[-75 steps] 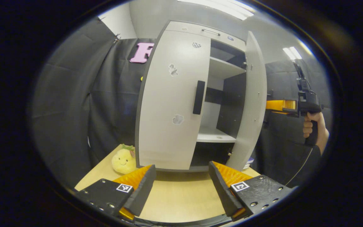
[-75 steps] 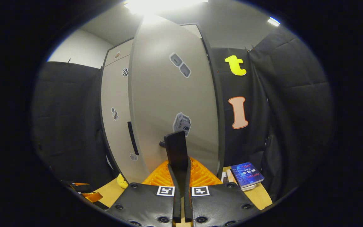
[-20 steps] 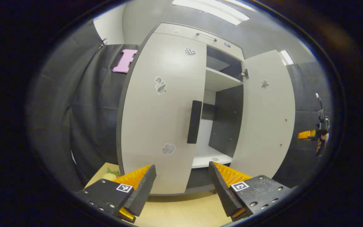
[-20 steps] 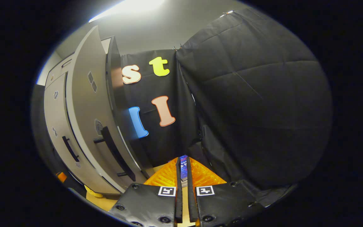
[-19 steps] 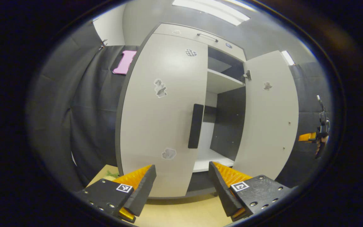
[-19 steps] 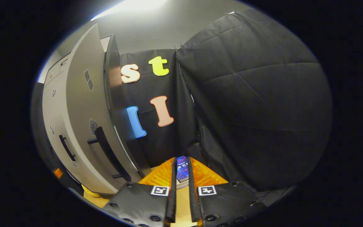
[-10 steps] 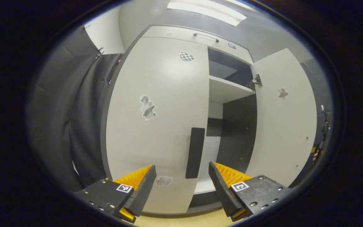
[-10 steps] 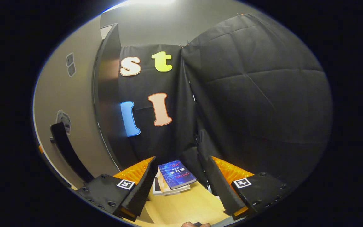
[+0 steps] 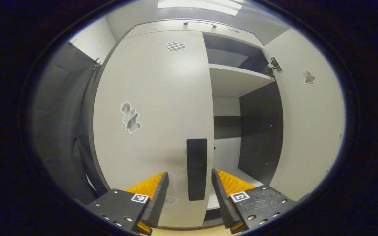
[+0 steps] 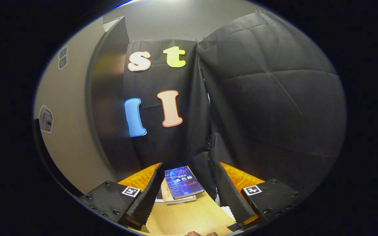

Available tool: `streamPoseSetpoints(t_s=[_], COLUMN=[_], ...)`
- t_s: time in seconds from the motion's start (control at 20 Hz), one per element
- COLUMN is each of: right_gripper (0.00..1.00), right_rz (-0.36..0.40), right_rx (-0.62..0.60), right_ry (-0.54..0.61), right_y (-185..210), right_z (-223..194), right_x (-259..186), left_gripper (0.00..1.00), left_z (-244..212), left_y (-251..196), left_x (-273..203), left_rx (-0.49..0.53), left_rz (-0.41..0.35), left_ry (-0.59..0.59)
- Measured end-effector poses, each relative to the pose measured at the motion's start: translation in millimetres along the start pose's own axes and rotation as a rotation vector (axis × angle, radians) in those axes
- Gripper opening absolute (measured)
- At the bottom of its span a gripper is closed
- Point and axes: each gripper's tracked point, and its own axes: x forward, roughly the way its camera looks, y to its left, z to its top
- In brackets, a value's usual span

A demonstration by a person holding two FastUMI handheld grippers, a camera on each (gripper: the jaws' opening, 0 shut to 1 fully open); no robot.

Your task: Open the right door of the double-door shoe cabinet with the right hand, and open the left door with the left hand.

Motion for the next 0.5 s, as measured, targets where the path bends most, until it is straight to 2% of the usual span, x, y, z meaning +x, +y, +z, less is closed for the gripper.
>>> streamPoseSetpoints(t_s=[0.05,0.2,0.25,0.3,0.35,0.4,0.45,0.5], right_gripper=[0.92,0.92,0.92,0.92,0.98,0.98,0.98,0.98], right_rz=[0.002,0.012,0.012,0.016,0.017,0.015,0.011,0.011], right_rx=[0.000,0.033,0.043,0.046,0.042,0.034,0.024,0.019], right_ry=[-0.001,-0.002,0.001,0.002,0.002,-0.002,-0.007,-0.013], right_y=[-3.4,-9.0,-12.1,-14.4,-16.6,-18.8,-19.9,-20.8], right_z=[-0.6,4.1,4.2,6.0,7.5,10.3,11.0,13.3], right_x=[3.6,20.9,25.9,30.7,35.0,38.7,41.6,44.6], left_gripper=[0.71,0.71,0.70,0.61,0.52,0.52,0.45,0.52], left_z=[2.3,12.0,16.6,20.0,18.4,15.7,11.7,10.7], left_y=[-4.3,-10.4,-3.4,-3.0,-6.4,-8.7,-11.5,-7.8], left_x=[2.4,13.9,15.9,20.8,21.3,22.9,23.3,19.7], left_rx=[-0.010,-0.012,0.002,0.005,0.001,-0.008,-0.019,-0.016], left_rz=[-0.002,-0.003,0.032,0.037,0.035,0.035,0.035,0.059], left_ry=[-0.002,-0.014,-0.024,-0.029,-0.022,-0.013,-0.001,-0.003])
